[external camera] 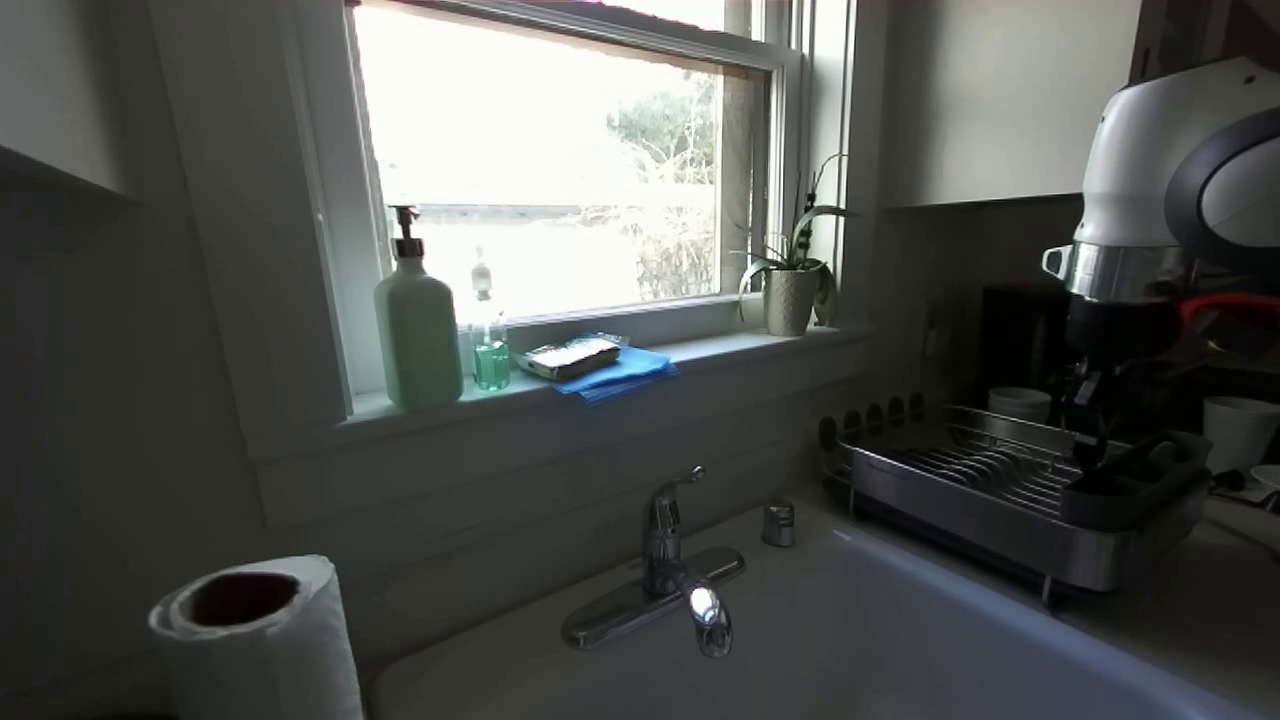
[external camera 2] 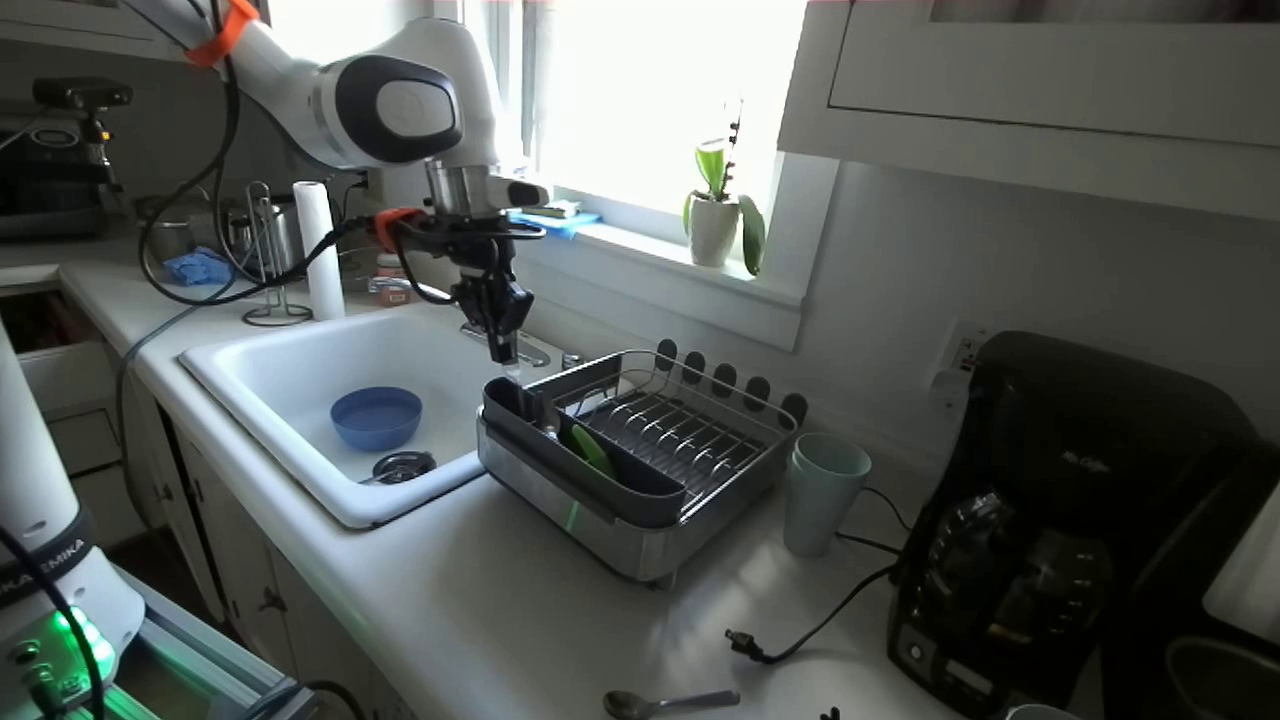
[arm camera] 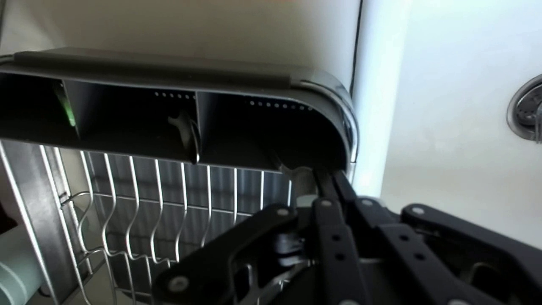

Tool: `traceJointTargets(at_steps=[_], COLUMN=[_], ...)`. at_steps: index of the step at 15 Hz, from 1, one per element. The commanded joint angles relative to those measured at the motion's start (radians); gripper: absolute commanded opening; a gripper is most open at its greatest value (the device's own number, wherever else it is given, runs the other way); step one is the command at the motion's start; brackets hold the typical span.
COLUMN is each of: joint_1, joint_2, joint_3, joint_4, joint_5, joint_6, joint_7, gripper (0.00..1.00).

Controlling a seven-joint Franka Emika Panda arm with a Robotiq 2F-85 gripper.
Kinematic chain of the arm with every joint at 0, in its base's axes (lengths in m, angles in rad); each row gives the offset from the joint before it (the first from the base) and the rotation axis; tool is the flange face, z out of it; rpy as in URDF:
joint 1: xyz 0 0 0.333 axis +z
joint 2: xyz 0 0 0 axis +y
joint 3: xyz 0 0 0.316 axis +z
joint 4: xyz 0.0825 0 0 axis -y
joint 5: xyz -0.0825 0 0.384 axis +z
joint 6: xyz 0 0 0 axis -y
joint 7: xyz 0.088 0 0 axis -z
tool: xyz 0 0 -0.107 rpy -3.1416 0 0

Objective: Place the fork in the right compartment, the spoon in the left compartment and the knife in the middle compartment

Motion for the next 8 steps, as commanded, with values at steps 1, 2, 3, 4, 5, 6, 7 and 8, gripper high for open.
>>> traceJointTargets(at_steps=[1, 2, 3, 4, 5, 6, 7, 8], joint_1=[-0.021, -0.027, -0.031, -0.035, -0.037, -0.041, -0.044, -0.046], joint_2=[-0.051, -0.068, -0.086, -0.107, -0.122, -0.141, -0.159, -0.185], joint_3=[-0.02, -0.021, -0.025, -0.026, -0.025, -0.024, -0.022, -0.022], joint_4=[0.004, 0.003, 0.0, -0.003, -0.004, -0.005, -0.006, -0.007], joint_5=[-0.028, -0.033, -0.033, -0.036, -0.039, -0.043, -0.045, -0.042], joint_6=[-0.024, -0.027, -0.029, -0.035, -0.04, -0.046, -0.052, -0.058], joint_7=[-0.034, -0.036, -0.04, -0.04, -0.04, -0.038, -0.038, -0.04], gripper=[0.01, 0.01, 0.01, 0.01, 0.01, 0.01, 0.01, 0.01])
